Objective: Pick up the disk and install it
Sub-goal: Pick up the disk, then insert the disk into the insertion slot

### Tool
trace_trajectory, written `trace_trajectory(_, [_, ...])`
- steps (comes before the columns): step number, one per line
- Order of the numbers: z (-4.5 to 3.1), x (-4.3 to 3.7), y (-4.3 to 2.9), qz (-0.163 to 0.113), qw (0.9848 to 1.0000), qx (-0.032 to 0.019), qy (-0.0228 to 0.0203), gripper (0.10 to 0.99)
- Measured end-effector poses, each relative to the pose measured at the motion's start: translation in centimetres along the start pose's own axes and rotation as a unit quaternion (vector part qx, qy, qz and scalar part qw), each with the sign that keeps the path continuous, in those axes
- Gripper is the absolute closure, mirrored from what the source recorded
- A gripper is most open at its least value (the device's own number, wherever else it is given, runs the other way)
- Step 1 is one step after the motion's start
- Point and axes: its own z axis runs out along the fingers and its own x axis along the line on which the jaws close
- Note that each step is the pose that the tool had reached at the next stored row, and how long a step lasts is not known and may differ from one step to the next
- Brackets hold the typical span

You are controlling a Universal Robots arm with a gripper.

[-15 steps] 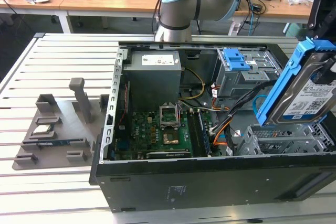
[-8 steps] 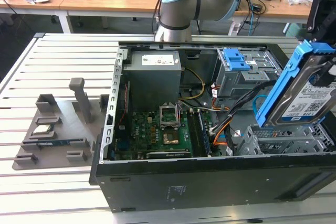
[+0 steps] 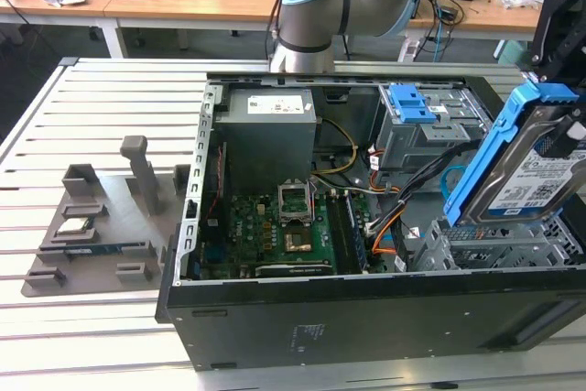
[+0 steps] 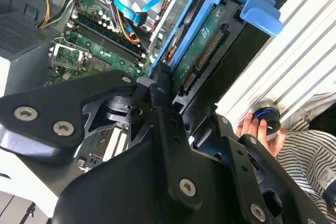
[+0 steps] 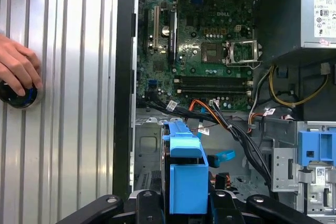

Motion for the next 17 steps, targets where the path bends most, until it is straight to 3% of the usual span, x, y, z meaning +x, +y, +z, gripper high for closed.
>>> trace_trajectory(5, [0.64, 0.00, -0.48, 0.000, 1.0000, 0.0000, 0.0010, 0.722])
trace_trajectory(9, [0.67, 0.00, -0.55, 0.000, 1.0000, 0.0000, 0.0014, 0.722])
trace_trajectory(17, [2.03, -0.52, -0.88, 0.003, 1.0000, 0.0000, 0.0013, 0.722])
